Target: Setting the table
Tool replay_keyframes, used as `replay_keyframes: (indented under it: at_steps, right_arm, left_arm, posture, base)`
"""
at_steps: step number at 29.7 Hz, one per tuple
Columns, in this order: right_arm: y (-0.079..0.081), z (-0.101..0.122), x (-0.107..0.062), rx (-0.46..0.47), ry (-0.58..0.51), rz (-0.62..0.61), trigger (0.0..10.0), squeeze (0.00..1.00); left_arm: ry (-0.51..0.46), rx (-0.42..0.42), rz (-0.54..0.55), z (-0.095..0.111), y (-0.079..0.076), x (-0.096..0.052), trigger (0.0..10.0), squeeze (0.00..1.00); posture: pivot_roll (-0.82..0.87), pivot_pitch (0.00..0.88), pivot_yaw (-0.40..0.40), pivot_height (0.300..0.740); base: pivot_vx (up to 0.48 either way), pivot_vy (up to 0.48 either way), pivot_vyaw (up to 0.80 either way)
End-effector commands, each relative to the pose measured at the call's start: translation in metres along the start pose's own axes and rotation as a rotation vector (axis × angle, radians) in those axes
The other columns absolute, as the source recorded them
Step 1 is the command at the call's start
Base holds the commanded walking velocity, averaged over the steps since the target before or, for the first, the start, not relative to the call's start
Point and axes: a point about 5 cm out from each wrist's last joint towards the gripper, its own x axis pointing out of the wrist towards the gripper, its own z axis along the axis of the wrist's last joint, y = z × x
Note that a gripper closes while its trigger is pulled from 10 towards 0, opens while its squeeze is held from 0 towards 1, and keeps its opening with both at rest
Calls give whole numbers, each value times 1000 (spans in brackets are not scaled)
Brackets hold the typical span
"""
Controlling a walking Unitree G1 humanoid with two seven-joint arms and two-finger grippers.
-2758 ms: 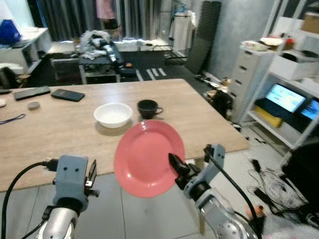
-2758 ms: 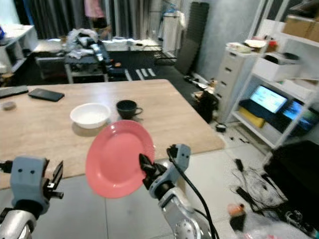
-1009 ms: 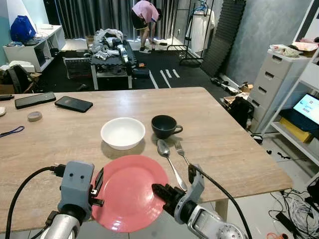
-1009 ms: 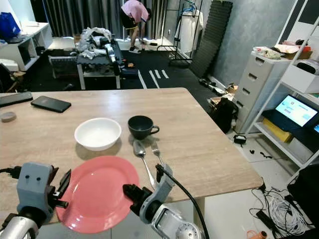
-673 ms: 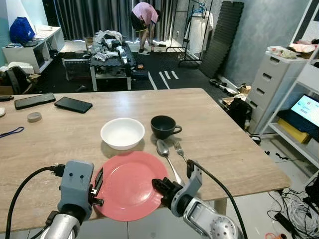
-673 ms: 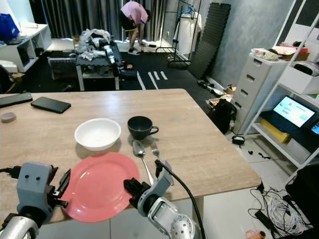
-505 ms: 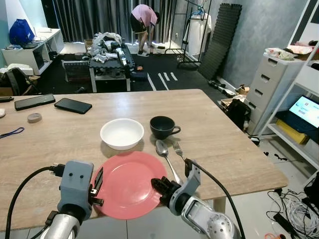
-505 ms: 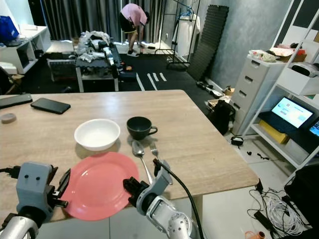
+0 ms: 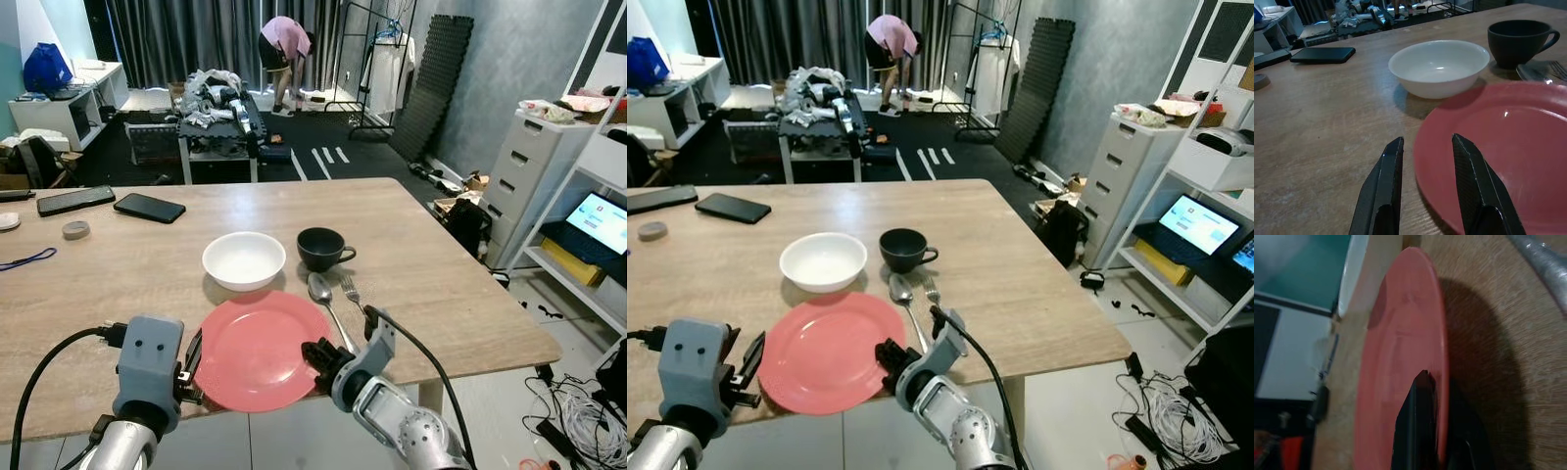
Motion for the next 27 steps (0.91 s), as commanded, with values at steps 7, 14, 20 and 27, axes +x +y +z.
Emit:
replay_keyframes:
  at_steps: [7,14,20,27]
  right_arm:
    - [52,-11,7,-29,-13,196,10000,0]
    - [78,1,-11,-421,-53,318,10000,0]
    - [93,16,-21,-636,-103,348,10000,0]
    - [96,24,-27,-633,-108,354,10000,0]
  left_arm:
    - [12,2,-6,-2,-2,-1,10000,0]
    - [20,-2,-12,-4,-4,-4,10000,0]
    - [26,-3,-17,-4,-5,-5,10000,0]
    - [29,-5,-23,-5,-6,-6,10000,0]
  posture:
    - [134,129,21,740]
    - [128,141,21,740]
    - [120,149,23,740]
    - [117,153,23,740]
  base:
    - [0,0,0]
    - [0,0,0]
    - [0,0,0]
    - [0,0,0]
